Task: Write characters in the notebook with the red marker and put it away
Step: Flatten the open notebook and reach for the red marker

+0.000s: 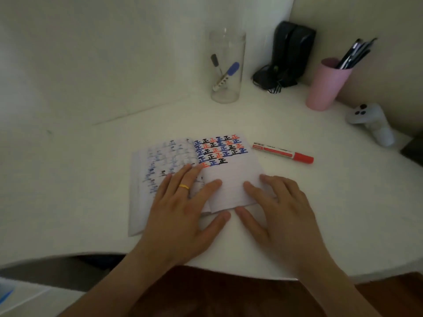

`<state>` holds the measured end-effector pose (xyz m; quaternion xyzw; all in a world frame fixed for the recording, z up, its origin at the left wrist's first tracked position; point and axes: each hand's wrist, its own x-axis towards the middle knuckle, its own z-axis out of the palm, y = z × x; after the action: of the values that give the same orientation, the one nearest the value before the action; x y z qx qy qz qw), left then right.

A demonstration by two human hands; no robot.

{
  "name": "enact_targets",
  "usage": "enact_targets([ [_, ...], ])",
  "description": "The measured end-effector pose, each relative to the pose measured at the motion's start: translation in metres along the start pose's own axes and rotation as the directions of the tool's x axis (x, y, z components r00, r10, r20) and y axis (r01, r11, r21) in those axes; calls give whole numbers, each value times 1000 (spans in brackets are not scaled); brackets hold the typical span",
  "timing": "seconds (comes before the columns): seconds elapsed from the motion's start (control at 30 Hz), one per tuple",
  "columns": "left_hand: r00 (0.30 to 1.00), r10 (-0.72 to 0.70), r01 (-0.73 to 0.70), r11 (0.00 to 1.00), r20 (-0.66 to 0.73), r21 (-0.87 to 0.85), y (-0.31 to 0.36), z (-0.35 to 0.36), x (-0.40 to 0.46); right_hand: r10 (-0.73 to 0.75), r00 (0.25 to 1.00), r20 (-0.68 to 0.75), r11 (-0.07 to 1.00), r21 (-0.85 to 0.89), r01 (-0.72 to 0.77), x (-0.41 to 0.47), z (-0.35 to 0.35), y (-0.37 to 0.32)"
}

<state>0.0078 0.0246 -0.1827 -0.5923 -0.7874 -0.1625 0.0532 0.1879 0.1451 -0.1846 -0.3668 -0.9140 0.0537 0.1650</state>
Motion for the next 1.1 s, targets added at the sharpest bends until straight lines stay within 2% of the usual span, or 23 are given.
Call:
enact_targets([
  [0.07,998,7,-7,1000,-59,-3,1,0,-2,-27,998,-62,1000,7,28,-1,-1,-1],
  [0.17,994,0,3,1000,-113,23,2,1,-5,-57,995,-82,997,47,61,-3,-1,-1],
  [0.33,994,-47,48,999,-96,4,13,-10,-24,-28,995,-99,989,143,43,-22,-17,-7],
  [0.5,995,-104,104,995,-10,-3,13,-13,-31,-24,997,-78,986,160,36,-33,-33,-14],
  [0.7,990,-71,61,995,118,85,7,-21,-26,-43,998,-45,995,90,47,-28,-27,-13],
  [0.8,987,-43,23,991,152,131,3,-25,-22,-74,993,-90,993,82,81,-19,-17,-7],
  [0.87,986,-35,11,989,161,145,3,-25,-18,-75,988,-138,997,25,79,-7,-13,0],
  [0.93,985,-35,8,988,171,157,6,-25,-13,-47,977,-209,994,-108,25,17,-12,10],
  [1.03,972,-27,-15,983,233,181,9,-29,-2,100,988,-121,948,-290,-132,55,-15,20],
  [1.1,949,0,-50,987,315,150,4,-41,14,146,988,-55,898,-412,-156,71,-13,24],
])
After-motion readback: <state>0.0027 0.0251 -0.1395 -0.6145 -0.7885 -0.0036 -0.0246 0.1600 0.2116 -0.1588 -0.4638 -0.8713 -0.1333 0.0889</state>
